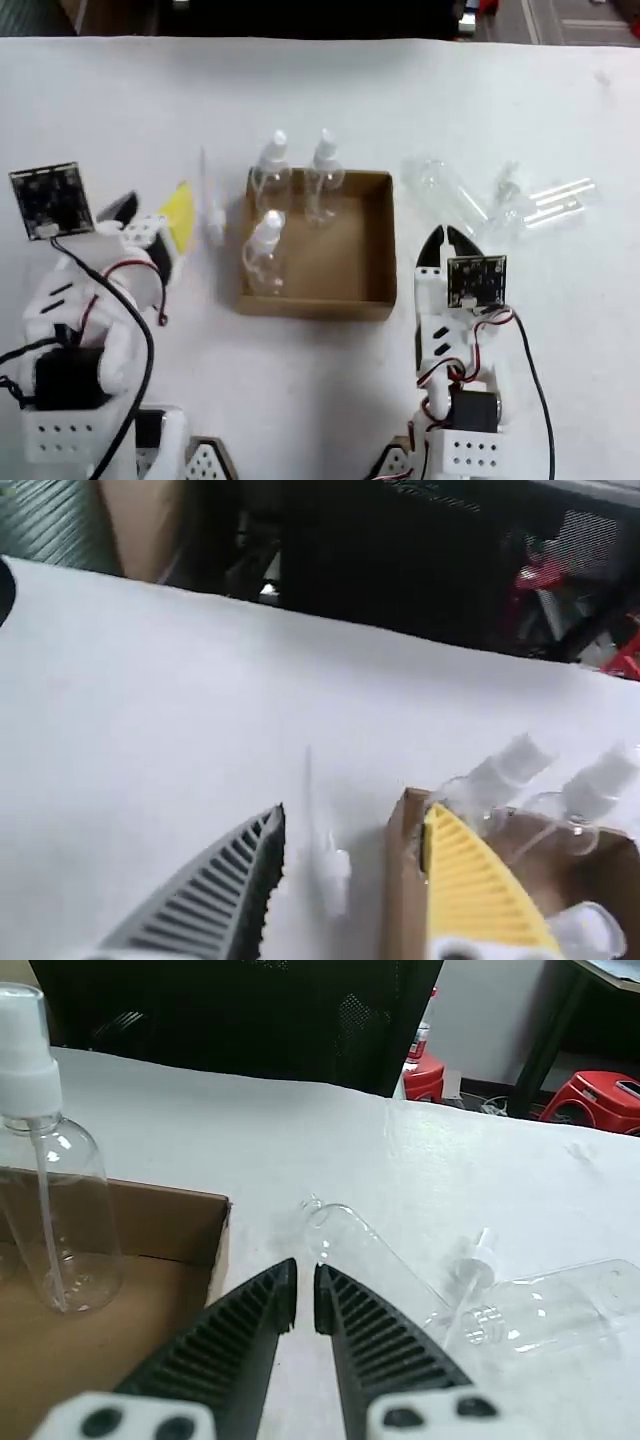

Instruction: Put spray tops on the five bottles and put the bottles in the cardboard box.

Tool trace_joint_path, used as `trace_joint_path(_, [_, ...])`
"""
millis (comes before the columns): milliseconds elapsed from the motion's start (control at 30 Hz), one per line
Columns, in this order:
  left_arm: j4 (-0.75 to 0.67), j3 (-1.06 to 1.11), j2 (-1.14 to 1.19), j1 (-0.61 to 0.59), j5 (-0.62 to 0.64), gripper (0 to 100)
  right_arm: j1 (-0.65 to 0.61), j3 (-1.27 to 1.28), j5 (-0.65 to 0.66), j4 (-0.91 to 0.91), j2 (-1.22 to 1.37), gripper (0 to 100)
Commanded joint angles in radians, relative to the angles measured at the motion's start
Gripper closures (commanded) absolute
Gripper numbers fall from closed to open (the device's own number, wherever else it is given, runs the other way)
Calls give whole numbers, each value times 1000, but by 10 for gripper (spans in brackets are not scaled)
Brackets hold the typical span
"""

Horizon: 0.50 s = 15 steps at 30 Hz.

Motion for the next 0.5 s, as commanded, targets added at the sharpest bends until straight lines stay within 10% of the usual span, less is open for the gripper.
trace_joint_path(0, [-89, 106, -13, -108, -5, 790, -38, 11, 5, -33, -12, 976])
trace_joint_path(467, [-253, 350, 1, -120, -11, 790, 62, 9, -143, -65, -5, 977])
